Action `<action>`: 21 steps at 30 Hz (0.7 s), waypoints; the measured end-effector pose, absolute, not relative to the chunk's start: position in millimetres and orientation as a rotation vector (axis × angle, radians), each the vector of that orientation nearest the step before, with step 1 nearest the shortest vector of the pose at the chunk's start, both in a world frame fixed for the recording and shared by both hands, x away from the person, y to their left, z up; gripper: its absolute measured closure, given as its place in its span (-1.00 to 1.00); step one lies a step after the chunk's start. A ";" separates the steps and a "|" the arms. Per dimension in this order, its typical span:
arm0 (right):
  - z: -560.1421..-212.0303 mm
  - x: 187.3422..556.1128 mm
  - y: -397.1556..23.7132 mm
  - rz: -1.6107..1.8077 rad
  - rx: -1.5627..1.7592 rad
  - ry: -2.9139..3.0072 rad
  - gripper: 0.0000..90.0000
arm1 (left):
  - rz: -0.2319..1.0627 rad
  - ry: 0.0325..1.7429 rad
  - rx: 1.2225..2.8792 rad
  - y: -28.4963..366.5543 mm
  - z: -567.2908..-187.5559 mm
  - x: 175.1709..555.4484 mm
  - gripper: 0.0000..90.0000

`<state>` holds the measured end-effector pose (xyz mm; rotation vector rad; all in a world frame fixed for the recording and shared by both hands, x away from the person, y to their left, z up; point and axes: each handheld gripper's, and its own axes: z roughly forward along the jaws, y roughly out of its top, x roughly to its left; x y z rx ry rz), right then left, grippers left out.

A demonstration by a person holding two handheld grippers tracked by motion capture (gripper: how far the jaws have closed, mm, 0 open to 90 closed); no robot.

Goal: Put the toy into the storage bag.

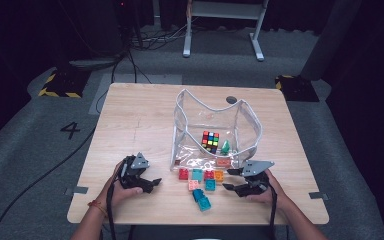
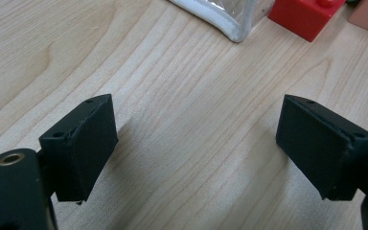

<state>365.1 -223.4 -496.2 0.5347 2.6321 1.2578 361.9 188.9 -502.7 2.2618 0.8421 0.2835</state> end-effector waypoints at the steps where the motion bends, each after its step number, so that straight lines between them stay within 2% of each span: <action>1: -496.7 367.3 -222.1 1.267 0.510 2.622 -0.08 | 0.285 0.840 2.263 189.0 -502.6 362.0 -0.68; 11: -499.9 377.7 -211.0 1.290 0.460 2.647 -0.08 | 0.284 0.840 2.263 189.0 -502.6 362.0 -0.68; 21: -501.2 377.4 -207.0 1.256 0.465 2.683 0.27 | 0.284 0.841 2.263 189.0 -502.6 362.0 -0.68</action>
